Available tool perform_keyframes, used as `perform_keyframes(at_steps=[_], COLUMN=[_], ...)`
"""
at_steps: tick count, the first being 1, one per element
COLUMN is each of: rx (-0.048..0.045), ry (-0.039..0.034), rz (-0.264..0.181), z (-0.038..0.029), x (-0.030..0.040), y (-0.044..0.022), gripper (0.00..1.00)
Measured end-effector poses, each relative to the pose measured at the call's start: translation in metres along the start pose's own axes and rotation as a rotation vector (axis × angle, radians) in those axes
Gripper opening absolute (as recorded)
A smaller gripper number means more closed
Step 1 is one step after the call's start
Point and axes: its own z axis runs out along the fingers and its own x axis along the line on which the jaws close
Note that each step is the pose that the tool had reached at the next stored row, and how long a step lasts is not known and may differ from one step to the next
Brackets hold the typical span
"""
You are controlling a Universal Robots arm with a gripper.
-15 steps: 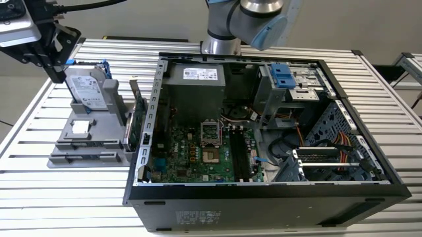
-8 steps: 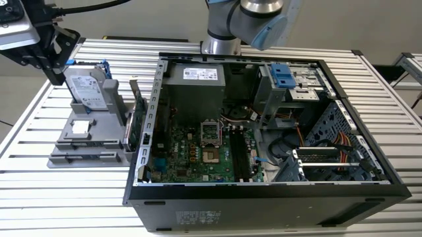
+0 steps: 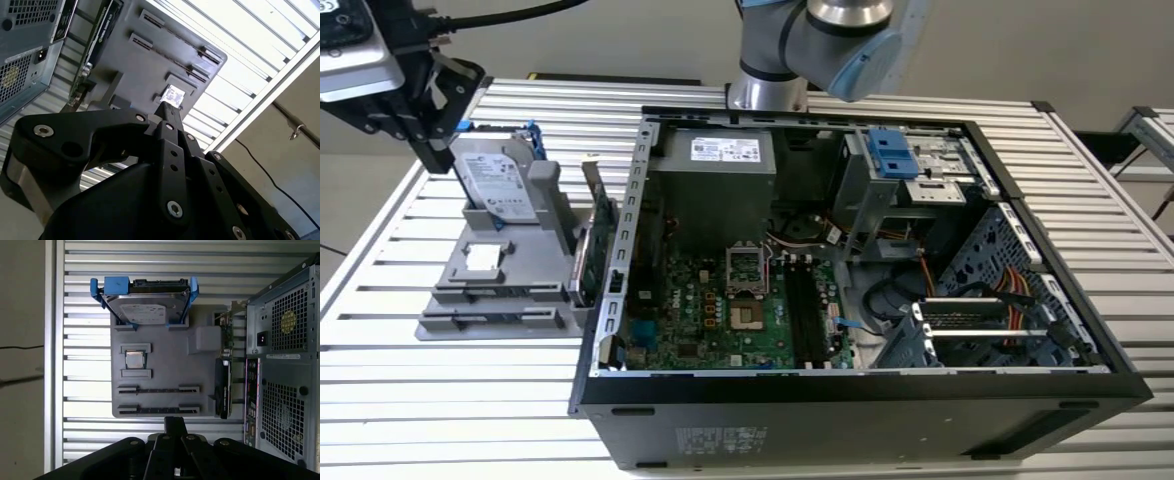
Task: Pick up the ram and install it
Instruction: 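Reach for the ram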
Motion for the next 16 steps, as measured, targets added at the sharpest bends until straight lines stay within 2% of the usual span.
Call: perform_keyframes(at_steps=[16], rx=[-0.0001], ry=[0.0007], rz=[-0.015], z=[0.0], x=[0.0], y=[0.0], gripper=[0.0])
